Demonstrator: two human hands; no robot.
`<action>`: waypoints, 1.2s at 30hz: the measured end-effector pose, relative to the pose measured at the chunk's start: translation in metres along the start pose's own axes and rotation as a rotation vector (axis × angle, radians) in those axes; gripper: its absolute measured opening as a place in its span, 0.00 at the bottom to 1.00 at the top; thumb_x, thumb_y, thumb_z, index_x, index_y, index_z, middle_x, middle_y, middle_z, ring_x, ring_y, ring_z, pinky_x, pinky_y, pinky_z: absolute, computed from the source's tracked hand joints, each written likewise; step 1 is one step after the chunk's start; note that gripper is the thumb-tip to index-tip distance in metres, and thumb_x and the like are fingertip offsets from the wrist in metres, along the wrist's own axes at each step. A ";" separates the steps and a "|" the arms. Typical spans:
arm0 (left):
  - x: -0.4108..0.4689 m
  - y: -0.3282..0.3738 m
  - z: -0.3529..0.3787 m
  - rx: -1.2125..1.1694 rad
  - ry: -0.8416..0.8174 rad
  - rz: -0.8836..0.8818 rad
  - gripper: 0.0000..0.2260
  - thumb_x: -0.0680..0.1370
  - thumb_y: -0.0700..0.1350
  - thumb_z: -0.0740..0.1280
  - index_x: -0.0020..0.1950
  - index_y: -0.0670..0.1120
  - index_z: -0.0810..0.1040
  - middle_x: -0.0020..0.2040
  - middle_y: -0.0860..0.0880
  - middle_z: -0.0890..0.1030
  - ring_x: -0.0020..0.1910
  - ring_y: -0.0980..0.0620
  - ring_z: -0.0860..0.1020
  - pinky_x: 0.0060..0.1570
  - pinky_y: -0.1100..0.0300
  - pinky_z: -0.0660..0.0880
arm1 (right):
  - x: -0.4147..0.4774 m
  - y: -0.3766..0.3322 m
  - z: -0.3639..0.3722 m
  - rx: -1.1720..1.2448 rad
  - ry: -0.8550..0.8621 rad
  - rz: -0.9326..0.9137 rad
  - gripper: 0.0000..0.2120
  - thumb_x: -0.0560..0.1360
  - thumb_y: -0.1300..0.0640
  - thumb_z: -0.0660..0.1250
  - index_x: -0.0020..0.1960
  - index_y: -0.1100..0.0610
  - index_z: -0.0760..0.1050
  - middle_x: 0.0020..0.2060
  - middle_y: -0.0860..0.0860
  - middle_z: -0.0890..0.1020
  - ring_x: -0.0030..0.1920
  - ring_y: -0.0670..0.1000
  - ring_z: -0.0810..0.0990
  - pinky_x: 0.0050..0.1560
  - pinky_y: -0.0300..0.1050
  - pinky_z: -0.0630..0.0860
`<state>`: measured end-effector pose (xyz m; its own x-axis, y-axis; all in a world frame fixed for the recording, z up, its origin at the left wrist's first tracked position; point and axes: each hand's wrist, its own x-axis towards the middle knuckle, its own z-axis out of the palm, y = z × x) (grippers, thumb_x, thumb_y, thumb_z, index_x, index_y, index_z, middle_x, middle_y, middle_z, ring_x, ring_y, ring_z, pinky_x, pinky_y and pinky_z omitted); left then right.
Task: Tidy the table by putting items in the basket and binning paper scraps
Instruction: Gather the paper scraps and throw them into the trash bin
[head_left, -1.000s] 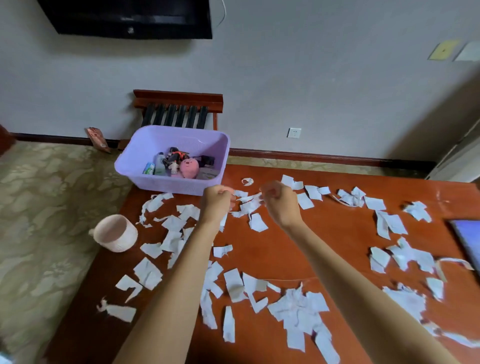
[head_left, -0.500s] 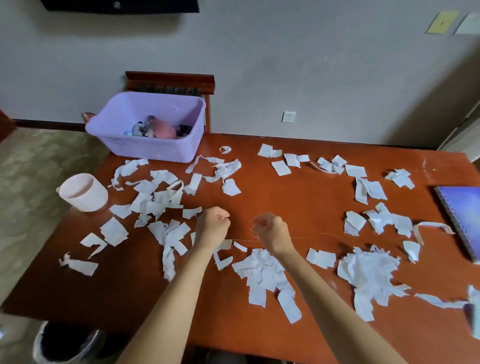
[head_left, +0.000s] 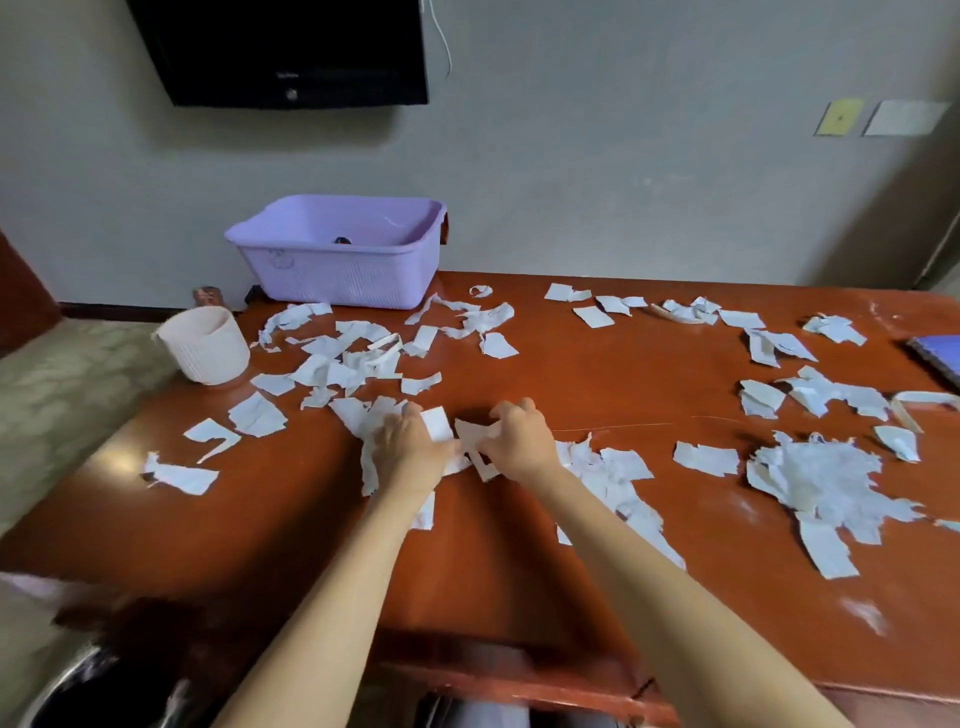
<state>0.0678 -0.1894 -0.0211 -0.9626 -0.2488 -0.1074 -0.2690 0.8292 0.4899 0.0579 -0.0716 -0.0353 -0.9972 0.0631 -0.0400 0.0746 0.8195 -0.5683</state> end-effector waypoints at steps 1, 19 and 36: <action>-0.002 -0.002 0.001 -0.023 -0.017 0.014 0.30 0.73 0.51 0.71 0.71 0.44 0.64 0.68 0.43 0.70 0.68 0.43 0.69 0.61 0.51 0.72 | -0.002 -0.001 0.002 -0.029 0.006 0.010 0.14 0.74 0.61 0.64 0.60 0.62 0.72 0.59 0.59 0.73 0.59 0.60 0.73 0.56 0.51 0.73; -0.016 0.002 -0.024 -0.686 0.091 0.060 0.10 0.79 0.38 0.58 0.51 0.40 0.79 0.50 0.41 0.80 0.51 0.45 0.78 0.45 0.58 0.74 | -0.040 -0.023 -0.032 0.766 0.020 0.221 0.08 0.72 0.64 0.69 0.36 0.59 0.72 0.33 0.50 0.77 0.34 0.45 0.72 0.36 0.36 0.70; 0.003 -0.051 -0.021 -0.047 0.032 -0.032 0.23 0.76 0.43 0.68 0.69 0.43 0.65 0.67 0.41 0.68 0.66 0.43 0.70 0.59 0.53 0.74 | -0.027 -0.039 -0.002 0.767 -0.178 0.254 0.14 0.74 0.71 0.65 0.59 0.64 0.75 0.59 0.59 0.77 0.55 0.55 0.76 0.50 0.43 0.78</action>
<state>0.0790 -0.2425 -0.0284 -0.9518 -0.2913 -0.0958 -0.2968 0.7963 0.5271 0.0815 -0.1039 -0.0100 -0.9406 0.0501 -0.3359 0.3394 0.1722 -0.9247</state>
